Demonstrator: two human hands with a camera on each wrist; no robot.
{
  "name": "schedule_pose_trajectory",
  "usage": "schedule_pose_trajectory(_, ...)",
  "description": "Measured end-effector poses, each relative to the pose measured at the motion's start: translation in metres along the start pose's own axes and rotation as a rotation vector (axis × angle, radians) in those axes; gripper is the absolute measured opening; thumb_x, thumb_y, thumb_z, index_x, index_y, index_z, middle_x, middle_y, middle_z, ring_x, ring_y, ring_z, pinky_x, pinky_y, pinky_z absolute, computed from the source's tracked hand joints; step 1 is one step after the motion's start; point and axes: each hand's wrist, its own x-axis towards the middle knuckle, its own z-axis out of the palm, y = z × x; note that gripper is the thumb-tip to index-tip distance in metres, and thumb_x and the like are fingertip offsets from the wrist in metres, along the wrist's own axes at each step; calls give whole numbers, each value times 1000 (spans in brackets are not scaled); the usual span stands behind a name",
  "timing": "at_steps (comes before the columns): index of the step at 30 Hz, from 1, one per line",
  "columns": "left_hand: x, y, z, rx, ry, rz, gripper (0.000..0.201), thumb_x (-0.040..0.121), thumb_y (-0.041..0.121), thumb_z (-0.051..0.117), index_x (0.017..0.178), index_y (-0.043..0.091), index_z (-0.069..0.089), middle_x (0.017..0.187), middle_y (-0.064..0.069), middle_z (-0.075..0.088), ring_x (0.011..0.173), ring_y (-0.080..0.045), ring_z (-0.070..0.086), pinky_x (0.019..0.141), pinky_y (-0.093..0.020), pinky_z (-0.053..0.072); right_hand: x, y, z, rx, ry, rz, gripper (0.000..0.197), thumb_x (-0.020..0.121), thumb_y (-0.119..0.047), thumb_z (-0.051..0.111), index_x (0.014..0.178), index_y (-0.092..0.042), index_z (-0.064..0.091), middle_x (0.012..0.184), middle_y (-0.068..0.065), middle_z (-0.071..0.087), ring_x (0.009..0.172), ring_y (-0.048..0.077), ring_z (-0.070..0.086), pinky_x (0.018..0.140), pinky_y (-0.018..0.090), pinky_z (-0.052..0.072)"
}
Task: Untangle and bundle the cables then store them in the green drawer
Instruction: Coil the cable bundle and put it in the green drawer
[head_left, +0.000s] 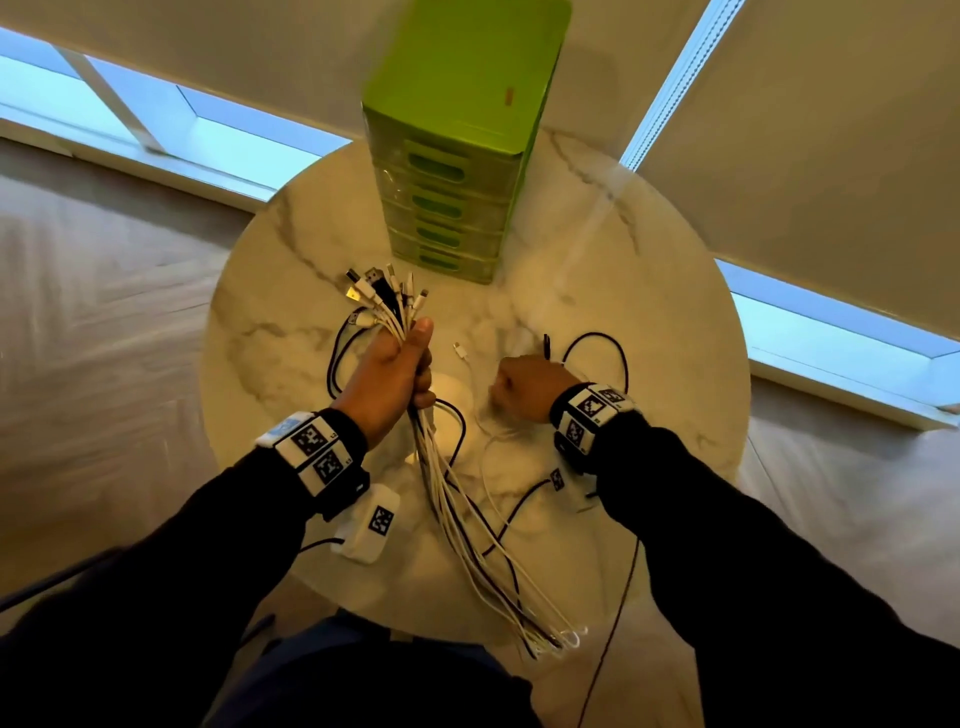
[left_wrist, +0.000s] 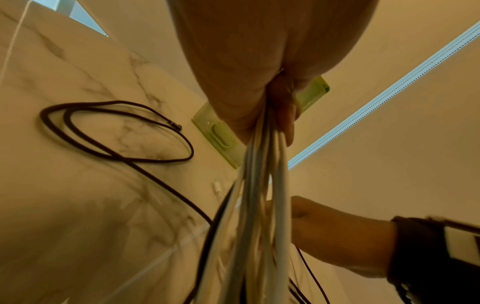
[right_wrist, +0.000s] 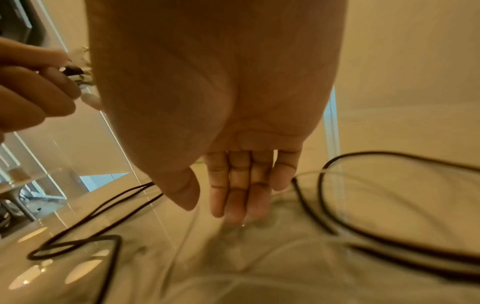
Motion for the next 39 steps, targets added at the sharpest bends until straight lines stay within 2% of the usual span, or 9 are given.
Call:
schedule_pose_trajectory(3, -3, 1, -2, -6, -8, -2, 41, 108, 37, 43, 71, 22, 31, 60, 9, 27, 52, -10, 25, 46, -24, 31, 13, -23, 17, 99, 57, 61, 38, 99, -43, 47, 113, -9, 56, 119, 16, 62, 107, 35, 60, 83, 37, 46)
schedule_pose_trajectory(8, -14, -1, -5, 12, -50, -6, 34, 108, 36, 43, 79, 22, 33, 63, 6, 26, 54, -11, 24, 48, -25, 29, 24, -43, 31, 168, 218, 160, 36, 98, -34, 50, 118, -5, 54, 122, 19, 58, 115, 39, 57, 89, 41, 47)
schedule_pose_trajectory(14, -22, -6, -15, -3, -71, -25, 34, 108, 34, 44, 79, 22, 32, 64, 5, 25, 55, -11, 24, 50, -26, 28, 26, -46, 22, 212, 140, 159, 33, 101, -29, 47, 121, -3, 49, 124, 22, 58, 114, 40, 57, 84, 40, 44)
schedule_pose_trajectory(18, -19, -10, -21, -30, -73, -28, 30, 107, 28, 49, 81, 21, 35, 65, 4, 23, 53, -10, 26, 51, -25, 31, -3, -36, -15, 601, 363, 66, 10, 104, -22, 42, 105, -13, 40, 94, 14, 68, 82, 30, 68, 68, 29, 43)
schedule_pose_trajectory(21, -20, -8, -12, -60, -83, -12, 28, 104, 27, 55, 85, 20, 37, 68, 2, 20, 55, -11, 24, 51, -26, 32, -39, -38, -47, 777, 486, -68, 14, 106, -27, 42, 103, -14, 44, 74, 1, 62, 59, 18, 63, 60, 31, 50)
schedule_pose_trajectory(27, -35, 17, 19, -85, -197, 87, 28, 105, 35, 51, 82, 23, 42, 76, -4, 13, 55, -10, 21, 51, -25, 28, -99, -51, -39, 683, 400, -267, 12, 104, -27, 51, 99, -18, 56, 72, -11, 53, 60, 1, 47, 64, 23, 40)
schedule_pose_trajectory(30, -43, 20, 24, -54, -259, 115, 31, 106, 32, 49, 79, 22, 41, 64, 6, 23, 53, -10, 21, 51, -27, 26, -120, -60, -24, 695, 462, -246, 14, 105, -27, 50, 102, -15, 57, 70, -10, 53, 59, 1, 47, 62, 24, 41)
schedule_pose_trajectory(35, -53, 32, 20, -38, -281, 144, 31, 106, 28, 51, 77, 25, 41, 69, -1, 16, 60, -18, 14, 51, -29, 22, -153, -67, -10, 819, 500, -255, 29, 108, -31, 40, 102, -10, 58, 67, 0, 55, 60, 15, 55, 69, 44, 50)
schedule_pose_trajectory(39, -63, 40, 22, 13, -259, 189, 35, 104, 29, 55, 72, 28, 42, 68, -2, 15, 54, -14, 19, 48, -26, 26, -169, -74, 2, 729, 583, -266, 20, 108, -29, 42, 106, -15, 57, 70, -14, 55, 61, 4, 50, 66, 35, 44)
